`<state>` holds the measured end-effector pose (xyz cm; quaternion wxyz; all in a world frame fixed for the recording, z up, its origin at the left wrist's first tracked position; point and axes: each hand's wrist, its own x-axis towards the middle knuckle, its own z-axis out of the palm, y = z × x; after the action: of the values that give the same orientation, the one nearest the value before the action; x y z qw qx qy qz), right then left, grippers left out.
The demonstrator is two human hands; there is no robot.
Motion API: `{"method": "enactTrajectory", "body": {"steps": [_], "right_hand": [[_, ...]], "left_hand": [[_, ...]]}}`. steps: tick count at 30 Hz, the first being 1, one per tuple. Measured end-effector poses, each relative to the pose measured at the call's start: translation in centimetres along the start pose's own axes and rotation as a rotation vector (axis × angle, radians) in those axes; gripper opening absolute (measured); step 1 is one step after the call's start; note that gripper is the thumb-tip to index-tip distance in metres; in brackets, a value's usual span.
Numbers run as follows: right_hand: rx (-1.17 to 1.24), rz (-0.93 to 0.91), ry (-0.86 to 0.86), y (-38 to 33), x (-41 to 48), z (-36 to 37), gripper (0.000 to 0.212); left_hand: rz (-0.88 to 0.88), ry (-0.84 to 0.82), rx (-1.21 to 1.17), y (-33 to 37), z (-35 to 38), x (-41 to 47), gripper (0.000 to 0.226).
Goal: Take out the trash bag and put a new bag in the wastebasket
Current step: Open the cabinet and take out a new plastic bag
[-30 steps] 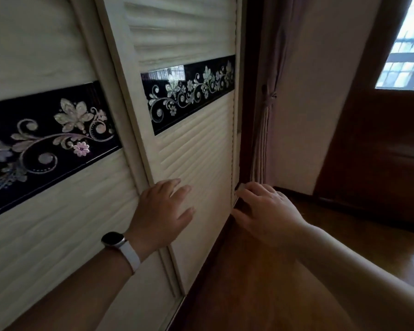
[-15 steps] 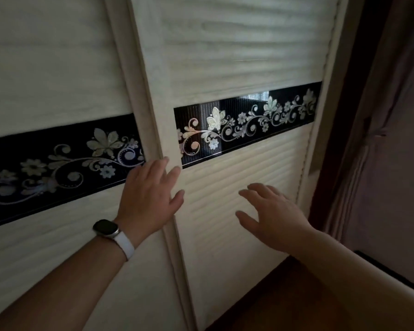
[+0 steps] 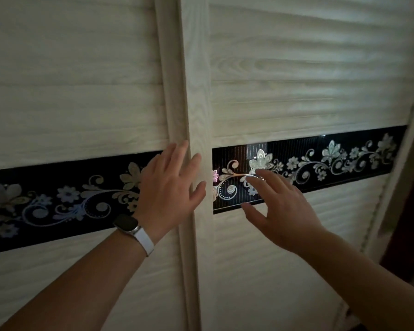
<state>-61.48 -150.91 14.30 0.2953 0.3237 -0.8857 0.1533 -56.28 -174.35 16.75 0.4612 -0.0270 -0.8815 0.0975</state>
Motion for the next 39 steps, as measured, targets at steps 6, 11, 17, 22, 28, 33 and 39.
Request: {"method": "enactTrajectory", "body": {"steps": [6,11,17,22,28,33,39], "right_hand": [[-0.046,-0.07,0.114,1.9,5.4,2.6,0.06],[-0.104,-0.13,0.256,3.8,8.7,6.2,0.063],[-0.103,-0.244,0.465,5.8,10.9,10.4,0.066],[-0.081,-0.331,0.621,7.3,12.2,12.3,0.069],[-0.083,-0.384,0.736,9.2,13.4,13.8,0.071],[-0.086,-0.402,0.767,11.4,13.7,13.8,0.069],[-0.073,-0.393,0.769,15.6,13.7,13.3,0.07]], "left_hand": [[-0.006,0.157,-0.044,0.4,5.0,3.0,0.058],[0.015,0.316,-0.062,0.5,8.9,4.2,0.057],[0.052,0.449,-0.101,0.6,10.8,4.3,0.06],[0.031,0.453,-0.123,1.4,11.6,4.5,0.064],[0.039,0.434,-0.096,2.3,12.3,5.0,0.064],[0.063,0.434,-0.093,3.8,13.2,6.2,0.065],[0.059,0.444,-0.089,7.2,14.8,8.3,0.065]]}}
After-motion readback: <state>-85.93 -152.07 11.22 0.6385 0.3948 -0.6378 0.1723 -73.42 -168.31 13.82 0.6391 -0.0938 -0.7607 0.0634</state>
